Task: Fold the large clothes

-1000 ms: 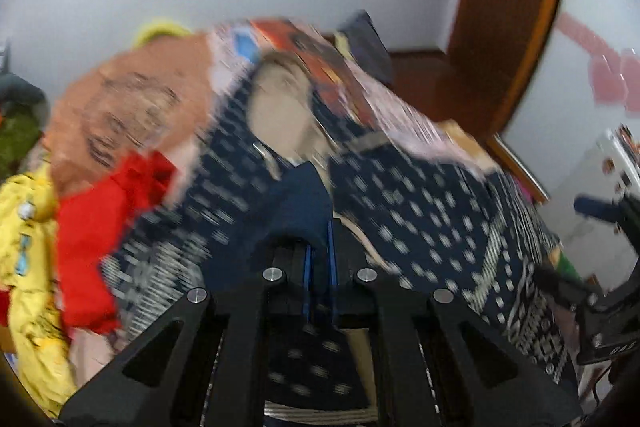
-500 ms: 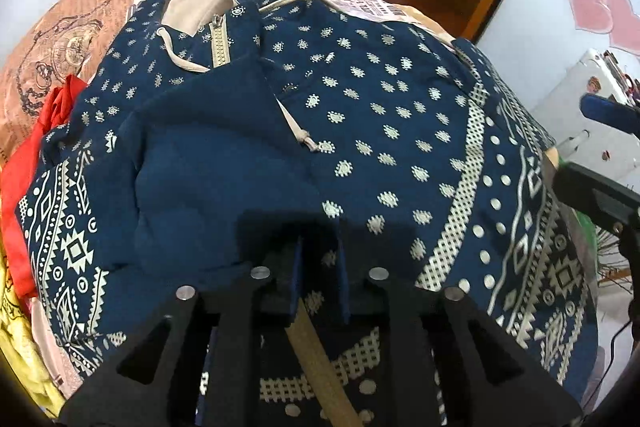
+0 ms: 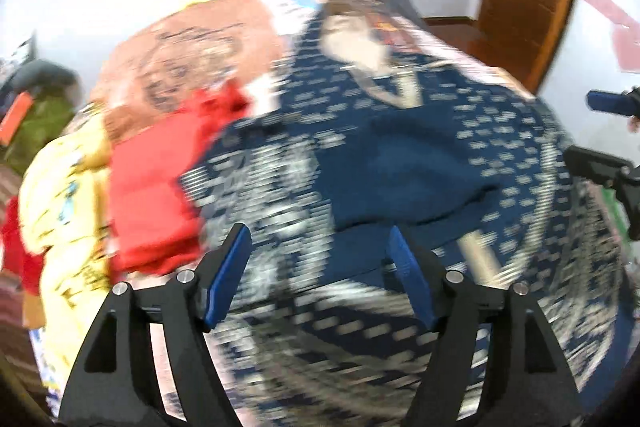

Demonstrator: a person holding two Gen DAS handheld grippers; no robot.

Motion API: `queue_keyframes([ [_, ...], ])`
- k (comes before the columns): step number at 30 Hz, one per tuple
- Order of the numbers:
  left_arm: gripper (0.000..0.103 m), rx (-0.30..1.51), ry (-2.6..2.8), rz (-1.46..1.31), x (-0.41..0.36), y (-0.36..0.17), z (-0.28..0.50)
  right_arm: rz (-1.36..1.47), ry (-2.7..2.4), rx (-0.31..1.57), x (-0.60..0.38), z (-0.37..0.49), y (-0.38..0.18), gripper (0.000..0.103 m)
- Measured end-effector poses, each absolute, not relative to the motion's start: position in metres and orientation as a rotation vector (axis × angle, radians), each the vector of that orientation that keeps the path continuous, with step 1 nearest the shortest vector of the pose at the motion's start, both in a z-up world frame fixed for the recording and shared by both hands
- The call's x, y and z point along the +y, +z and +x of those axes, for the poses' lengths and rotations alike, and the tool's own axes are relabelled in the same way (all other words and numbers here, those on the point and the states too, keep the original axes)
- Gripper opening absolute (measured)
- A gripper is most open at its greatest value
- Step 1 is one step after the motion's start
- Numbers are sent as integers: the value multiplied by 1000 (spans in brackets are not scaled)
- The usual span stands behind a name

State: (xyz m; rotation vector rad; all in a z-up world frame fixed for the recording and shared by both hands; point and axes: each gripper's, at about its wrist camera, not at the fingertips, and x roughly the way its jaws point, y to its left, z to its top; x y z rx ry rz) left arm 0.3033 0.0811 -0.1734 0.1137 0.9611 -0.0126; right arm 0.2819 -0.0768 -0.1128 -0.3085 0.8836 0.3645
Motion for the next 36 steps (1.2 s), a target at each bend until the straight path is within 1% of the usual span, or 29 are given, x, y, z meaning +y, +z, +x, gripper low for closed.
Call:
queue_keyframes([
  [6,71,1040,112,42,156,-202,285,-442,459,918,-10,286,-139,102],
  [11,71,1100,153,-7,184,-234,277,-579,489,951,34,291,-170,101],
  [12,71,1111,155,-16,187,-241,276,-611,495,952,44,293,-178,99],
  [14,71,1127,155,-32,191,-251,278,-656,499,950,56,294,-187,94],
  [16,71,1139,150,-47,194,-260,281,-701,495,941,67,297,-196,87],
  [18,71,1143,135,-67,193,-267,286,-724,491,931,74,301,-203,85],
  [20,71,1134,124,-91,193,-271,291,-702,497,918,75,305,-204,79],
  [22,71,1127,126,-111,193,-275,297,-672,516,928,76,311,-205,67],
  [23,71,1122,131,-118,190,-275,299,-658,524,935,77,313,-207,64],
  [24,71,1116,135,-124,189,-275,302,-642,532,941,77,318,-208,58],
  [25,71,1109,139,-124,189,-275,305,-634,537,943,78,318,-210,48],
  [26,69,1106,141,-124,189,-275,307,-632,542,944,80,319,-211,43],
  [27,63,1101,142,-125,188,-274,309,-628,549,946,81,321,-211,33],
  [28,60,1095,136,-128,187,-274,311,-631,538,941,82,321,-211,22],
  [29,52,1092,131,-129,187,-273,312,-647,519,938,82,321,-210,18],
  [30,43,1086,125,-125,185,-271,313,-646,514,934,79,321,-207,16],
  [31,40,1080,129,-114,183,-270,314,-624,520,934,76,321,-204,15],
  [32,31,1074,135,-102,182,-269,313,-596,523,934,71,321,-200,15],
  [33,25,1070,140,-88,180,-267,313,-555,518,928,62,321,-191,15],
  [35,21,1065,146,-83,177,-265,311,-511,489,890,49,320,-174,15],
  [36,21,1065,153,-82,177,-264,310,-486,472,864,39,318,-164,15],
])
